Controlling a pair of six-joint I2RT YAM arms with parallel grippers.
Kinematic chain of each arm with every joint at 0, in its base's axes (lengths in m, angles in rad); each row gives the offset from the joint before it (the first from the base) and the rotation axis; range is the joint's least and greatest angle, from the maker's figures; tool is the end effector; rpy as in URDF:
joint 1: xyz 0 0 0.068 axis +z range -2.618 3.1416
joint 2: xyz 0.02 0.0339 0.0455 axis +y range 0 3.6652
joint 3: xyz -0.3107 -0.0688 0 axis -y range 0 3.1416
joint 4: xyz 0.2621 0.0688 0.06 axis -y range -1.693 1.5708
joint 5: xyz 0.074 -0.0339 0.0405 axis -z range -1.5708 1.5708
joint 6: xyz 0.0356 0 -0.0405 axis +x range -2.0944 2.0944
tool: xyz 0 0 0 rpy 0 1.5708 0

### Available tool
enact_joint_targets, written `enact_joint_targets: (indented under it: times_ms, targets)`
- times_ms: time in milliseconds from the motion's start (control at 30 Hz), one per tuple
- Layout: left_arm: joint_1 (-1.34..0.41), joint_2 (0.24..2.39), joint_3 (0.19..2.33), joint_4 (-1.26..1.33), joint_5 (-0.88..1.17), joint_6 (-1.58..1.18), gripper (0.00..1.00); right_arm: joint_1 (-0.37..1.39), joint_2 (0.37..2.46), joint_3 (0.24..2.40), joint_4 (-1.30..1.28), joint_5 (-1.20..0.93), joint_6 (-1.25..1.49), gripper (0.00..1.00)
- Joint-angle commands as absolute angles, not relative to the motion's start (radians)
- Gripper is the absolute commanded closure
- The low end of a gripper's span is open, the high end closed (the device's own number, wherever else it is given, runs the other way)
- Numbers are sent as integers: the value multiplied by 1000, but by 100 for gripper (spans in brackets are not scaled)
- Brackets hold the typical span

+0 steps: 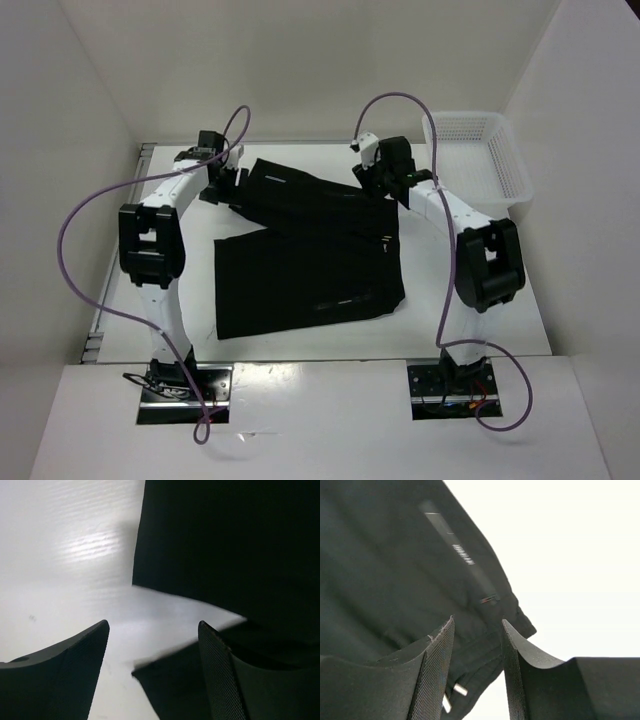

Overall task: Fold and stack the shorts
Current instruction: Flatten the shorts out

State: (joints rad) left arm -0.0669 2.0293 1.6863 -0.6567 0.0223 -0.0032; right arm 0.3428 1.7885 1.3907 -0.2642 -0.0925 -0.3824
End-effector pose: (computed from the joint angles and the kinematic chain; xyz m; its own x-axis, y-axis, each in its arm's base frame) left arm 0.4826 -0.0331 0.2683 -0.8397 0.0531 -0.5405 0.0762 0.9969 -0.0205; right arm 0.4117 0.1504 0.3034 -0.3866 -0.5325 -0.7530 -0.5902 0.7702 -0.2416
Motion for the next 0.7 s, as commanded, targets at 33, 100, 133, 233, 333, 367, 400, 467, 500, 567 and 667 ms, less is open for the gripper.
enact_joint_targets:
  times_ms: [33,100,133,233,333,367,400,467,500,567,667]
  targets:
    - [-68,2143,1824,-624,43,0,21,284,1911,1485,-206,-80,-238,50]
    - [-67,2204,1853,-624,43,0,21,264,1948,1508,-206,-59,-229,49]
    - [-67,2221,1864,-624,34,0,21,249,1965,1519,-206,-58,-229,49]
    - [-67,2266,1875,-624,25,0,21,229,2014,1519,-196,-25,-219,45]
    - [-67,2276,1826,-615,11,0,23,219,2036,1509,-187,-15,-219,38]
    - [-77,2276,1809,-615,-4,0,25,219,2046,1500,-187,-15,-219,36]
    - [-77,2286,1793,-606,-5,0,29,219,2058,1500,-187,-15,-219,36]
    - [-89,2286,1755,-594,-38,0,43,219,2071,1500,-187,-15,-219,35]
    - [-98,2286,1744,-585,-38,0,47,219,2080,1500,-187,-15,-219,35]
    - [-98,2286,1711,-575,-70,0,58,219,2091,1500,-178,9,-230,34]
    - [-98,2272,1669,-565,-101,0,79,219,2102,1509,-178,18,-239,33]
